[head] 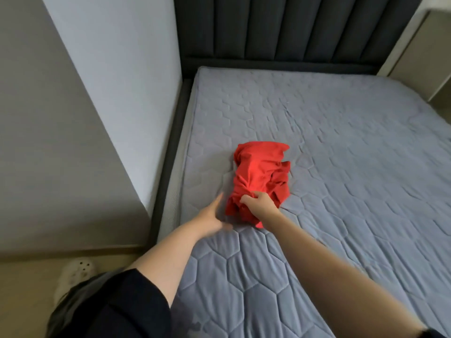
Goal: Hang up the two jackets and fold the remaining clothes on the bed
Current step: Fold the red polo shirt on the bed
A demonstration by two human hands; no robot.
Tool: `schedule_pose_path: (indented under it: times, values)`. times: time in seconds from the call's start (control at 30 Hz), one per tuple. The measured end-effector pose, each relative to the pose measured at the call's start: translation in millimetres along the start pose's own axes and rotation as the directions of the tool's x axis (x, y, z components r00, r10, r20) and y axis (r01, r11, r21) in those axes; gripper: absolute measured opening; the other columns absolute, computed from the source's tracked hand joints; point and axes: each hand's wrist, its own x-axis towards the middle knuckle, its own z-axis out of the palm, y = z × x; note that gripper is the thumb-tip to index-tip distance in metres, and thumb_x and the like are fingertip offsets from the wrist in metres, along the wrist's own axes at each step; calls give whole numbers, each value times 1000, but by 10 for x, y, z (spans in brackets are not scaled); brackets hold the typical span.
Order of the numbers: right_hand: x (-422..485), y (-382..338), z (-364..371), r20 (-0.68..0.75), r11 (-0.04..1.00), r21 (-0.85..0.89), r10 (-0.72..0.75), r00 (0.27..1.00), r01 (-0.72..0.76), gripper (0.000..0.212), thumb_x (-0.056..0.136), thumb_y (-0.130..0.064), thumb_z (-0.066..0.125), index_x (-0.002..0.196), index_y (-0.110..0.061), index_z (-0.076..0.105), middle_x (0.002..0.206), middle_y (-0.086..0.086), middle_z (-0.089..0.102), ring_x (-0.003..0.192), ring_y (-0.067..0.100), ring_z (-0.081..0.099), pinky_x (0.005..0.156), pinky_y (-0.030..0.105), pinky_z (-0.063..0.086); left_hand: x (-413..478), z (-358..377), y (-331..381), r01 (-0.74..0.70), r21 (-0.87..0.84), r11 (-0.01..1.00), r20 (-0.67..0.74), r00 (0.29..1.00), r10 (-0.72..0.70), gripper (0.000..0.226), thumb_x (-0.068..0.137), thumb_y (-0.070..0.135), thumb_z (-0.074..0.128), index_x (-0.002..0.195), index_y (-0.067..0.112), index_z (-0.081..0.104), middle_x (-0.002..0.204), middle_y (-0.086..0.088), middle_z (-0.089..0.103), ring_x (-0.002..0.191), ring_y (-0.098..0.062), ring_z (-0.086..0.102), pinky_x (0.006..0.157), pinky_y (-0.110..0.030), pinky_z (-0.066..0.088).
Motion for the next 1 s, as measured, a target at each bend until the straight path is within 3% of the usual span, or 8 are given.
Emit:
schedule_pose_path:
  times: [0.07,0.17,0.27,0.4,0.53,0.63,0.73,1.0]
  values:
    - [-186,-220,-6,23,989,143,26,999,-29,31,85,-13,60,56,-17,48,51,-2,47,47,11,42,49,26,34,-167,-62,79,-113,-40,993,-41,993,111,103,68,-4,79,148,11,17,144,-5,40,127,-11,41,102,-18,32]
    - [-445,-616,-11,30,974,226,-44,999,36,29,86,-14,60,58,-17,51,53,0,49,48,13,44,48,25,34,-442,-272,274,-246,-81,966,-159,960,231,87,61,-2,84,134,16,40,122,2,54,106,-1,55,87,-9,40]
    - [-683,-1032,58,35,931,360,-81,996,63,23,86,-13,59,64,-15,55,62,6,52,58,17,48,56,26,38,-762,-567,513,-271,-110,956,-342,913,220,67,67,-2,80,125,13,50,110,0,58,97,-11,59,76,-7,41]
    - [-1008,-1501,221,17,876,471,-130,991,106,19,86,-13,61,68,-13,59,67,6,56,62,17,53,63,30,43,-1216,-996,744,-313,-113,943,-488,844,221,39,72,6,78,103,22,61,100,-3,66,91,-17,60,83,-26,48]
    - [-1351,-1901,407,108,820,552,-250,962,151,9,84,-16,66,78,-10,64,78,11,65,73,23,63,79,37,52,-1664,-1396,878,-323,-169,931,-572,802,174,27,73,6,78,81,24,59,82,2,64,81,-17,60,72,-22,50]
    - [-1646,-2208,611,214,775,604,-383,899,186,11,83,-14,68,92,-8,67,77,8,70,67,17,69,64,29,58,-2012,-1683,957,-333,-201,921,-653,747,127,18,76,19,77,83,28,64,88,2,68,81,-14,65,75,-25,52]
    - [-1931,-2547,898,278,732,638,-510,814,241,17,82,-1,65,95,-11,66,78,8,71,66,17,69,57,27,56,-2441,-2003,1014,-365,-228,903,-746,661,79,10,77,30,76,78,28,66,72,14,66,65,0,63,56,-14,48]
    - [-2562,-3474,1900,398,698,700,-555,731,149,18,85,9,54,98,-1,61,81,11,65,61,17,64,58,27,56,-3817,-2913,856,-468,-438,768,-791,607,-81,15,93,15,54,107,16,59,85,-3,64,69,-15,59,59,-24,45]
